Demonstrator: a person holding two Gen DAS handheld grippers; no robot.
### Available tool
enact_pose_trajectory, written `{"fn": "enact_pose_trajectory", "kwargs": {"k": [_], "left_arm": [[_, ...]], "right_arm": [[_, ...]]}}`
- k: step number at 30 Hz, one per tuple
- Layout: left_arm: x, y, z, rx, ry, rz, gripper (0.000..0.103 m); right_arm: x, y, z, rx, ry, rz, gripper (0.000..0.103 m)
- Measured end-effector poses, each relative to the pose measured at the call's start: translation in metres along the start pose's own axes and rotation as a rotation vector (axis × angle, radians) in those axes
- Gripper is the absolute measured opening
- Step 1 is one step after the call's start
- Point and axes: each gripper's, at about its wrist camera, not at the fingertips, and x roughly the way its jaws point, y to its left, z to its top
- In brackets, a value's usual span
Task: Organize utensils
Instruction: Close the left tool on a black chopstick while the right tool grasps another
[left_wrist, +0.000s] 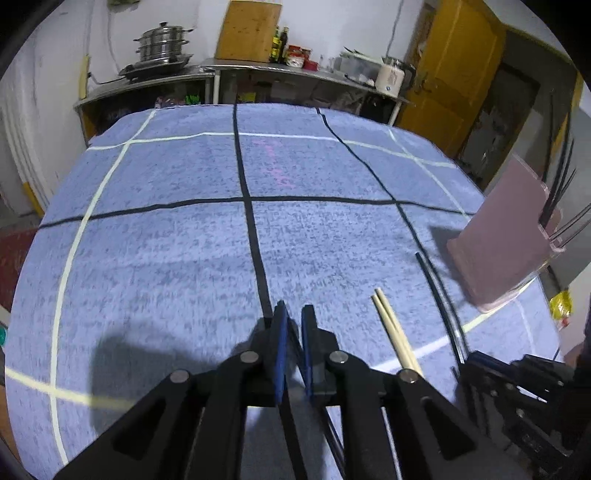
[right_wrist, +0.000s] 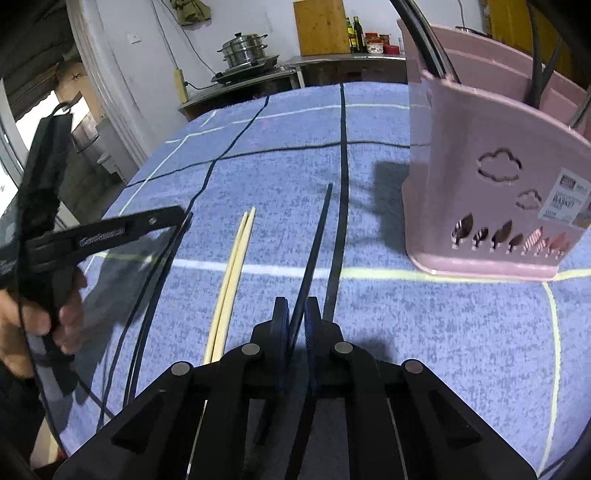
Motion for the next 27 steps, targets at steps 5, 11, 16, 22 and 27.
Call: {"fn": "enact_pose_trajectory", "kwargs": {"k": [5, 11, 16, 22, 27], "left_arm": [[-0.008, 0.0, -0.01, -0.063, 0.011, -0.009, 0.024], [0.002, -0.003, -0.02, -0.108, 0.059, 0.025, 0.024], [0.002, -0.008, -0.025, -0.129, 0.049, 0.047, 0.024], [-0.001, -0.016, -0.033, -0.123, 0.049, 0.064, 0.023], [0.0, -0.019, -0.035, -0.096, 0.048, 0.093, 0.009]], "right_arm": [[0.012, 0.004, 0.01, -0.014, 0.011, -0.023, 0.011], [0.022, 0.004, 0.019, -0.017, 0.019, -0.047, 0.011], [0.027, 0.004, 0.026, -0.01, 0.023, -0.061, 0.011], [0.029, 0.004, 0.029, -0.002, 0.031, -0.056, 0.009], [0.026, 0.004, 0.029, -0.004, 0.039, -0.035, 0.007]]}}
